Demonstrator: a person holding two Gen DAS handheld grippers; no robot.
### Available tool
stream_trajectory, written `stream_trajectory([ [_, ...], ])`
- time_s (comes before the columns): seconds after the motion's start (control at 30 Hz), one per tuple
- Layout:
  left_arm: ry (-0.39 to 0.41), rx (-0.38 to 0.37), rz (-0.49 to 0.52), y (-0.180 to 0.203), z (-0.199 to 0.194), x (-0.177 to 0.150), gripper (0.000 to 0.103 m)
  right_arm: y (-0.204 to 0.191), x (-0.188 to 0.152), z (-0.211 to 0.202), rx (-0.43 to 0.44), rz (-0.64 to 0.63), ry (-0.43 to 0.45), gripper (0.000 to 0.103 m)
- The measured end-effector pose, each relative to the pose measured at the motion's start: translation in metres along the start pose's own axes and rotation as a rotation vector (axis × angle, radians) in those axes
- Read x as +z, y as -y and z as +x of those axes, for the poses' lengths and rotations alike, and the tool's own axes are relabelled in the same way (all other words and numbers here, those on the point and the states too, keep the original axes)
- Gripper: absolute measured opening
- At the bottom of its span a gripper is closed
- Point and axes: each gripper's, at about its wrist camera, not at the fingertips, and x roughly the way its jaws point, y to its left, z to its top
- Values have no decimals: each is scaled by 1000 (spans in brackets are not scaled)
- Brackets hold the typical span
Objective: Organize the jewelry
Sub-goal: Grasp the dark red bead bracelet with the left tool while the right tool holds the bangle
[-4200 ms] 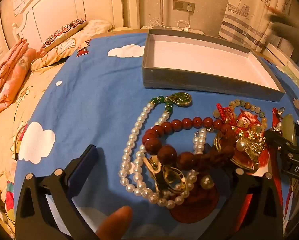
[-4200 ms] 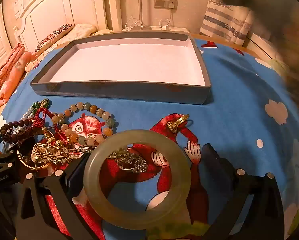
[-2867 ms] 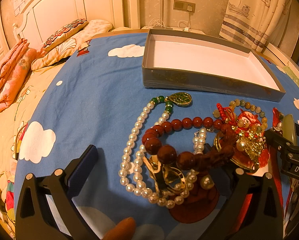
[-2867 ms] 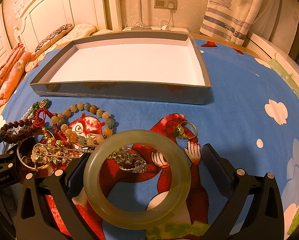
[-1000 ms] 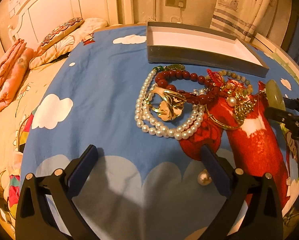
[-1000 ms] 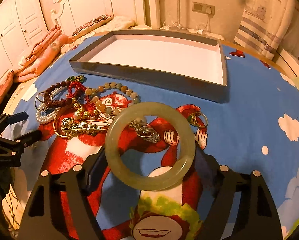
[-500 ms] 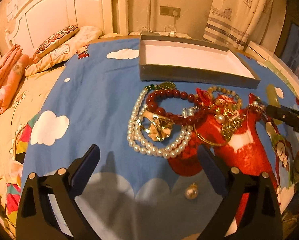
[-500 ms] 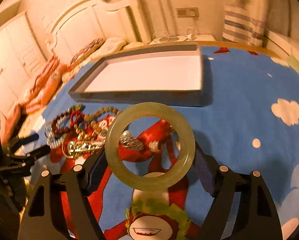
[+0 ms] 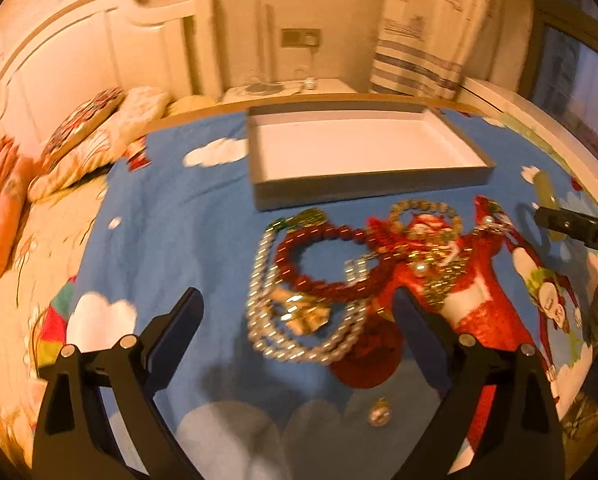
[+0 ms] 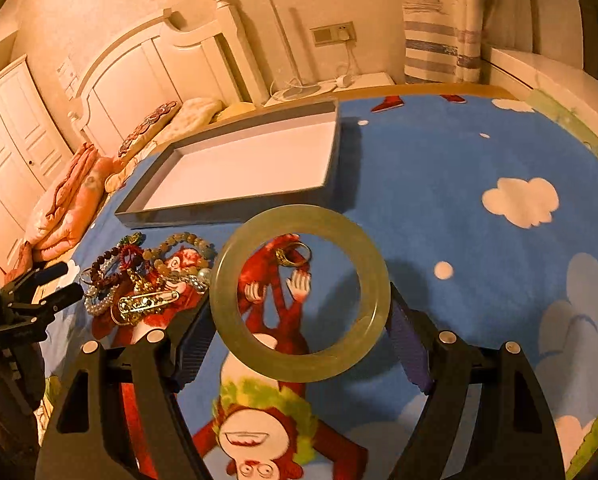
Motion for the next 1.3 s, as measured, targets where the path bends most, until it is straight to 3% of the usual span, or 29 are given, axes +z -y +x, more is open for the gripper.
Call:
stream_trajectory([
  [0.13,-33,-39,56,13,13,6,93,3,-2,-3,8,6,5,77],
  [0.27,-68,-41,99,17,24,11,73,4,-3,-4,16,11,6,77],
  [0.53,-107,-106,353,40,27,17,62,6,-6,-5,27,27,4,77],
  [0.6,-133,-112,382,43,34,19,48,6,-6,-5,30,28,5,77],
  [0.67,-168,-123,382,40,45,21,35,5,-6,-6,31,25,5,77],
  [0.77,-183,-150,372,37,53,21,28,4,-6,-7,32,23,6,77],
  [0.8,-182,-154,373,37,53,21,17,4,-6,-7,33,23,6,77],
  [0.9,-158,-174,354,37,49,20,10,5,-6,-7,32,29,7,77],
  [1.13,-76,-197,299,29,23,19,10,5,-6,-8,39,28,10,77],
  [1.3,1,-272,194,9,-2,29,10,1,-5,-10,54,16,17,77],
])
